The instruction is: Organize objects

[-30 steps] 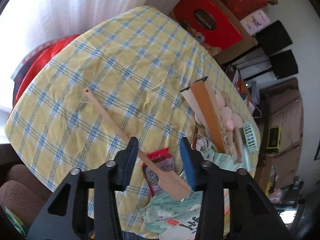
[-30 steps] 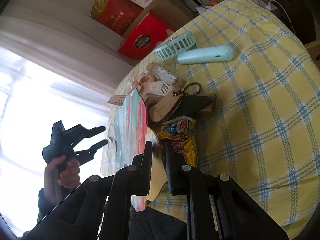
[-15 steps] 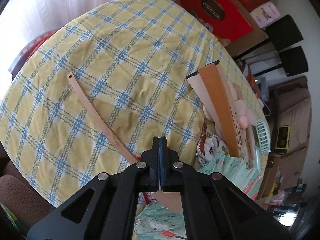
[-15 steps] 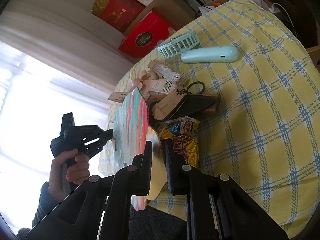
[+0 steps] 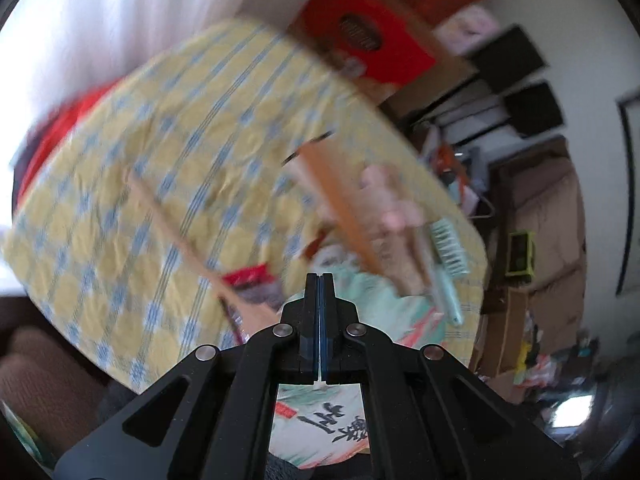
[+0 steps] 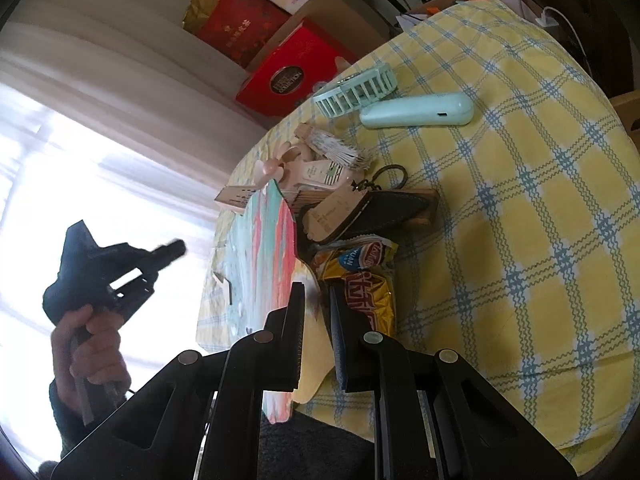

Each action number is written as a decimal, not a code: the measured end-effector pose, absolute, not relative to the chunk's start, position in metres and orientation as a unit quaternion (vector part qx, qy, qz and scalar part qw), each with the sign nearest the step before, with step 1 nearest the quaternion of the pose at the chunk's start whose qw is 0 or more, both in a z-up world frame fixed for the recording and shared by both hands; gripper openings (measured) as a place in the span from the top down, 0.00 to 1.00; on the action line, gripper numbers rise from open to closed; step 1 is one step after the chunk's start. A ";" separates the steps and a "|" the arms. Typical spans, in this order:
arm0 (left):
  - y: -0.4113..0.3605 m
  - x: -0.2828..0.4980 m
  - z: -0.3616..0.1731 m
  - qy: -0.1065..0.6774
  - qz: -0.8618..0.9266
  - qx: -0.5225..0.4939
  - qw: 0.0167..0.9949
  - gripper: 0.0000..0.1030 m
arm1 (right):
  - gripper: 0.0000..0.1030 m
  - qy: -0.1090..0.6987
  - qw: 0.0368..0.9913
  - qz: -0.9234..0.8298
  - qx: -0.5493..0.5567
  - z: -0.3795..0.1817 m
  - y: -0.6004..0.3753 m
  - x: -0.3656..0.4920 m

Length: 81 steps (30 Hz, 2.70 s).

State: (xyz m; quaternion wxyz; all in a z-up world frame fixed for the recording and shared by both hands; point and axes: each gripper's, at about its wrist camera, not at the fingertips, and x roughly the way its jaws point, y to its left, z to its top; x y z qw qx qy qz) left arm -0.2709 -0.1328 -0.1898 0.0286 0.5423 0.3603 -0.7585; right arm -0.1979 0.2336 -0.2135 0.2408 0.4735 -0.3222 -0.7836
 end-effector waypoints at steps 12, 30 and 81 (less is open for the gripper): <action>-0.132 -0.286 -0.218 0.322 -0.761 0.548 0.131 0.47 | 0.88 -0.320 0.240 -0.784 0.475 -0.215 0.235 -0.198; -0.131 -0.254 -0.224 0.340 -0.713 0.589 0.169 0.19 | 0.88 -0.318 0.239 -0.785 0.475 -0.218 0.234 -0.199; -0.169 -0.253 -0.233 0.418 -0.714 0.554 0.094 0.89 | 0.67 -0.185 0.317 -0.729 0.577 -0.223 0.181 -0.178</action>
